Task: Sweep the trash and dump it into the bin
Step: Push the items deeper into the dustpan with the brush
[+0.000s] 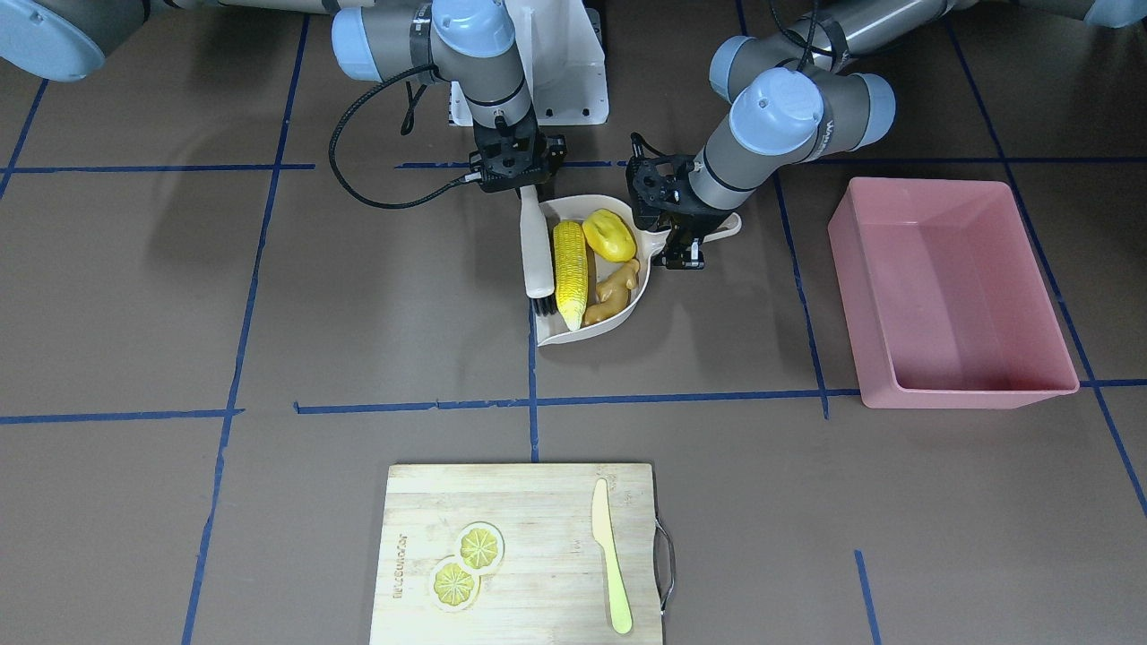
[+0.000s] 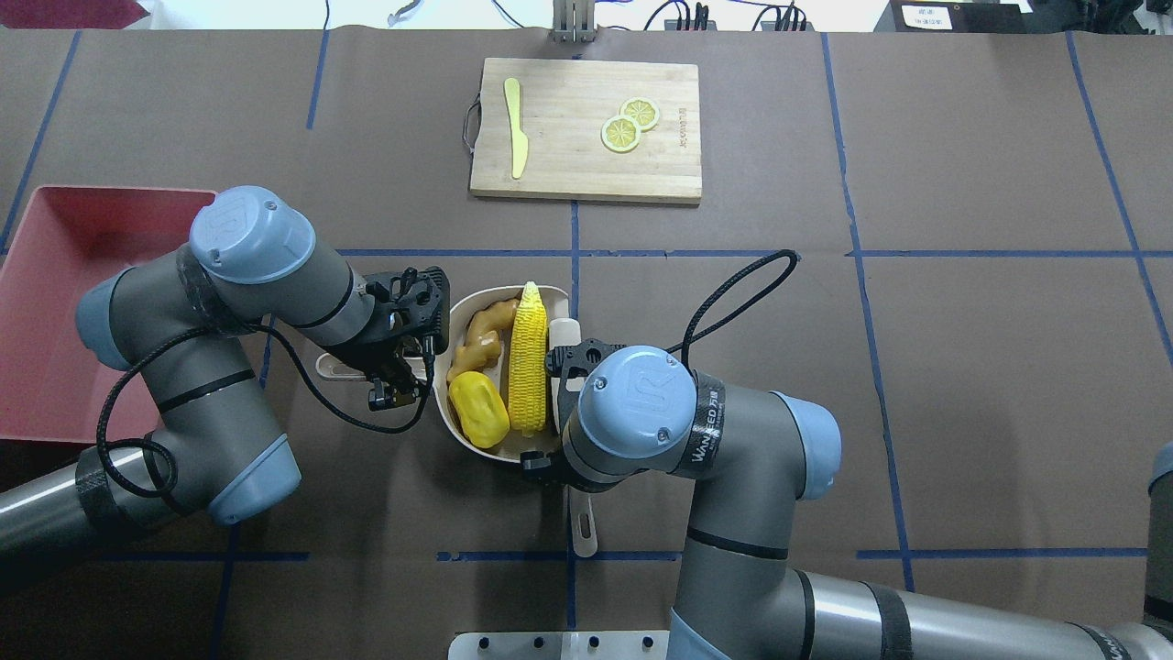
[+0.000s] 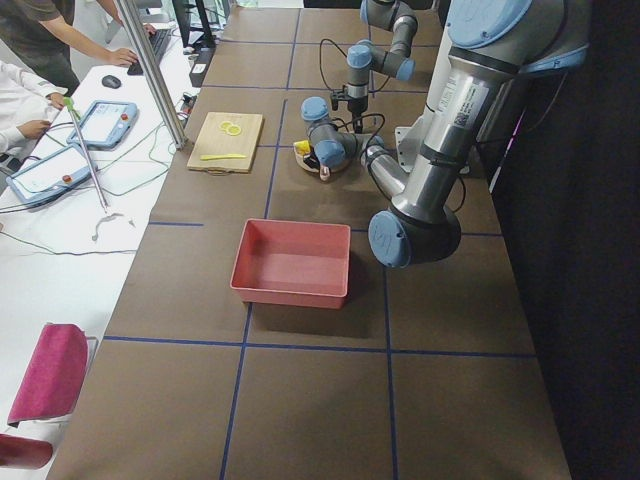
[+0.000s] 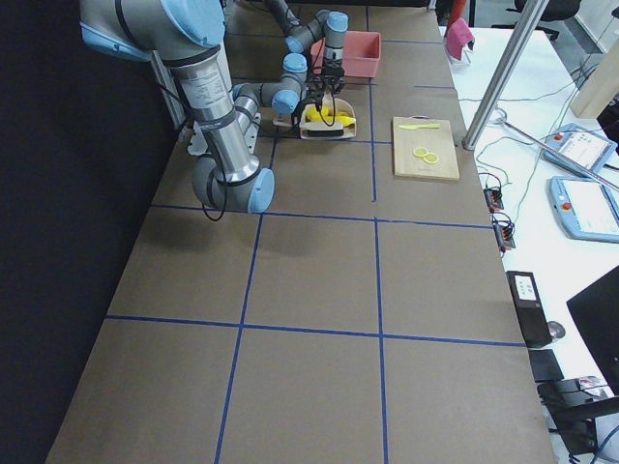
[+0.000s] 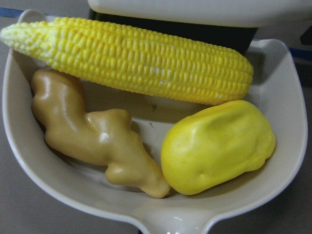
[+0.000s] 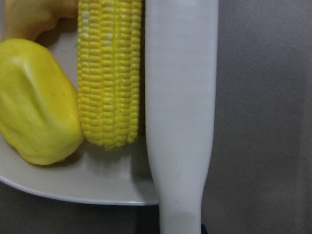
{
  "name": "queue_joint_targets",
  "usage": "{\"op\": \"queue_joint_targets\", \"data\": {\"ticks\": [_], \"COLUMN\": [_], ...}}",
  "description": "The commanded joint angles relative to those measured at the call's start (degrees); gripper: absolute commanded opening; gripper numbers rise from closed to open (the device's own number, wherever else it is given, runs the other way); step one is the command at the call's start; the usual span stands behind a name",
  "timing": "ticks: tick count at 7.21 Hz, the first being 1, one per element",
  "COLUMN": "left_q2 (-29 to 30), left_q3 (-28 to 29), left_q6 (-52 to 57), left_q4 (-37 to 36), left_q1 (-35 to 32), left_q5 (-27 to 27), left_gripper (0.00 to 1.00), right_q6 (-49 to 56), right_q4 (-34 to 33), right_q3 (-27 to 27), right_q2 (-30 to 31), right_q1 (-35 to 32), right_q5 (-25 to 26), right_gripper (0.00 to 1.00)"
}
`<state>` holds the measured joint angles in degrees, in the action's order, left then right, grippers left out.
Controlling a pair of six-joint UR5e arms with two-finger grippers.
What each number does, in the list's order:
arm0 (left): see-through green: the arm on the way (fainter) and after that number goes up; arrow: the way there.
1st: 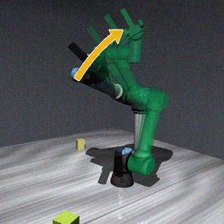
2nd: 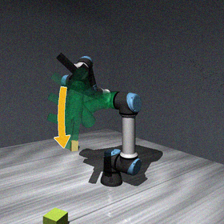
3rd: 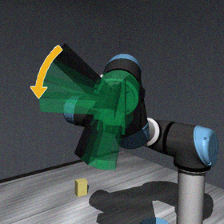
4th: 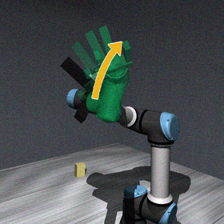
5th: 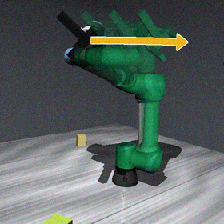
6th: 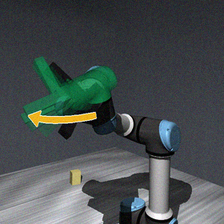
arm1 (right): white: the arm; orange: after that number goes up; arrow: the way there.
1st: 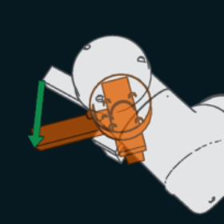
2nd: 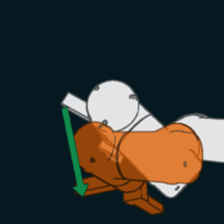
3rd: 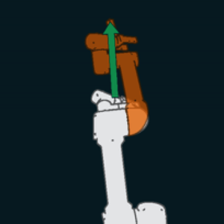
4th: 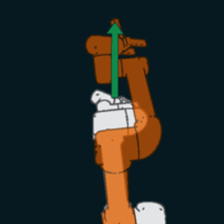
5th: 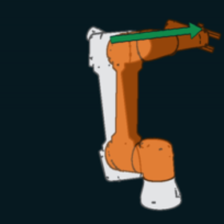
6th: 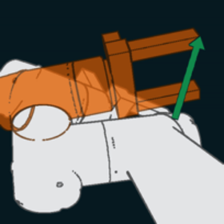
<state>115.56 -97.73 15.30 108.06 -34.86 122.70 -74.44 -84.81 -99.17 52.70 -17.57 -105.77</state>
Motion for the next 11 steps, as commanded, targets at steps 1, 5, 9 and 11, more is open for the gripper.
{"op": "queue_joint_targets", "data": {"ticks": [1,5,9,11], "left_q2": [-0.07,-2.18,-2.97,-7.43], "left_q3": [0.0,0.52,-0.7,-0.71], "left_q6": [0.0,-2.18,-7.1,-11.83], "left_q4": [0.13,6.79,11.97,22.83], "left_q1": [-0.03,-0.21,-0.38,-1.08], "left_q5": [0.0,0.09,0.17,0.17], "left_gripper": [0.0,0.0,0.0,0.0], "right_q6": [0.0,0.09,1.84,2.37], "right_q4": [-2.29,-7.28,-13.01,-13.01], "right_q3": [-1.46,-3.65,-7.7,-7.88], "right_q2": [0.38,0.56,4.42,4.86], "right_q1": [-0.01,-0.35,-2.2,-3.43], "right_q5": [0.03,-0.05,0.03,0.03], "right_gripper": [0.0,0.0,0.0,0.0]}}
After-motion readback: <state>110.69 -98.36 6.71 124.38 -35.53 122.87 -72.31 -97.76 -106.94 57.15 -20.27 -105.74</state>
